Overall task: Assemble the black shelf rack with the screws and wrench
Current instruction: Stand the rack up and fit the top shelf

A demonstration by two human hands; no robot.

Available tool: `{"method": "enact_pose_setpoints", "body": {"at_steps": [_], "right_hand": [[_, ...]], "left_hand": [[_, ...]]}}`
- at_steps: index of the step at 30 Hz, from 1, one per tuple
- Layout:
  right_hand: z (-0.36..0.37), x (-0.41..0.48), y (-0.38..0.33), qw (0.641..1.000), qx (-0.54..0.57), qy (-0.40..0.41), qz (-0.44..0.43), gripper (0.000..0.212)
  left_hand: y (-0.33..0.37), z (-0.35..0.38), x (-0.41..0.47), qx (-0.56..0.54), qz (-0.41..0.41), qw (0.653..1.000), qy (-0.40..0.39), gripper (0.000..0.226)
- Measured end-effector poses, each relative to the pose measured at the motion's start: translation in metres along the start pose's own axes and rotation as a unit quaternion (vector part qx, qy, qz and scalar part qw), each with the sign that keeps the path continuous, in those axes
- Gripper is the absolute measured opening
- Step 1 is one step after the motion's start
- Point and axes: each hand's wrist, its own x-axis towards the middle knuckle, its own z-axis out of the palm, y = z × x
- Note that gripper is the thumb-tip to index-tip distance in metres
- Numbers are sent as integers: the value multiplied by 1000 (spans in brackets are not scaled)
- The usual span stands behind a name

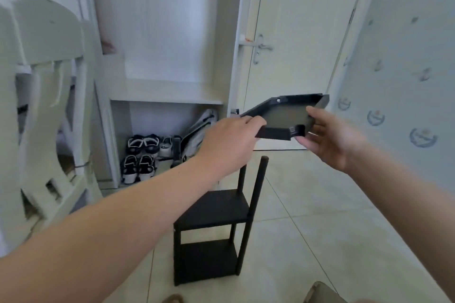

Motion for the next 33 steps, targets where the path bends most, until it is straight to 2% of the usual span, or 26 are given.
{"method": "enact_pose_setpoints", "body": {"at_steps": [2, 4, 7, 10, 14, 18, 20, 23, 28, 31, 33], "right_hand": [[29, 2, -5, 999, 10, -32, -6, 29], [50, 6, -3, 998, -2, -64, -7, 27], [67, 17, 16, 997, -39, -61, -11, 20], [77, 32, 44, 997, -65, -29, -7, 12], [87, 53, 93, 998, -44, 6, 50, 12], [92, 73, 140, 994, 34, 11, 100, 36], [90, 85, 155, 991, 89, 7, 102, 30], [87, 102, 161, 985, 149, 6, 81, 20], [78, 124, 154, 989, 127, 51, 50, 25], [75, 132, 146, 990, 99, 95, 15, 40], [72, 136, 142, 993, 31, 114, -19, 49]], "left_hand": [[-17, -15, -4, -17, -59, 997, 38, 14], [-34, -22, -7, -50, -128, 989, 53, 9], [-61, -25, -11, -164, -241, 954, 72, 12], [-86, -18, -12, -328, -343, 873, 116, 21], [-118, 4, -25, -459, -430, 762, 155, 11], [-146, 31, -51, -527, -471, 684, 181, 14], [-157, 43, -58, -558, -485, 649, 180, 13], [-173, 52, -59, -570, -495, 636, 161, 14], [-188, 60, -42, -598, -503, 606, 145, 16], [-194, 69, -35, -601, -520, 594, 122, 19], [-196, 75, -31, -592, -538, 592, 98, 21]]}}
